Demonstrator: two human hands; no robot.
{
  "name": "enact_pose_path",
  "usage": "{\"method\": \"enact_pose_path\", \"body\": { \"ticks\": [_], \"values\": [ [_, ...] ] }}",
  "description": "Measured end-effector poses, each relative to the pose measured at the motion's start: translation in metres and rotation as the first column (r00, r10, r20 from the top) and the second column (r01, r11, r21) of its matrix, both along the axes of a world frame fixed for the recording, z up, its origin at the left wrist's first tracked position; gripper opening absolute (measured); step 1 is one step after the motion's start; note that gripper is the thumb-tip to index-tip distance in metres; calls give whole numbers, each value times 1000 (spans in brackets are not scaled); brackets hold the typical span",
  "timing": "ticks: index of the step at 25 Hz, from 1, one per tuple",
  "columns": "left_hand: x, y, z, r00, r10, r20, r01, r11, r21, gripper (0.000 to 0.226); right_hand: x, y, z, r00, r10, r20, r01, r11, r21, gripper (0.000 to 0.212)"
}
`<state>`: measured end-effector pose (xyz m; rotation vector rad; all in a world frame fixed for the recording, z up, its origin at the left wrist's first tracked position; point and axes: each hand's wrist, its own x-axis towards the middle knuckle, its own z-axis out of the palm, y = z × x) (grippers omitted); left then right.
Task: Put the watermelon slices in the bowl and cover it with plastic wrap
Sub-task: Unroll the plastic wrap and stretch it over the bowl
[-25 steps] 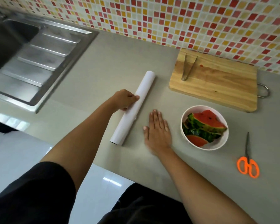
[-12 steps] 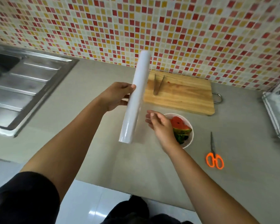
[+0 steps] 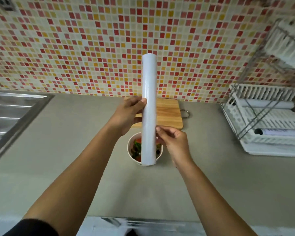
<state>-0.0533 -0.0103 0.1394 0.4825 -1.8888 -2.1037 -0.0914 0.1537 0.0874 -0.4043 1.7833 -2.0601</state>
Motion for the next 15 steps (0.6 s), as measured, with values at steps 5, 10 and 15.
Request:
{"method": "enact_pose_path", "body": {
  "ticks": [5,10,15],
  "values": [
    [8,27,2,998,49,-44,-47,998,40,26,7,15,3,991,-22,-133,36,993,110,12],
    [5,42,3,983,180,-20,-173,967,186,31,9,17,14,980,-60,-188,87,987,137,12],
    [4,48,1,965,252,-66,-240,959,147,30,13,7,20,970,-127,-208,141,988,56,8]
  ]
}}
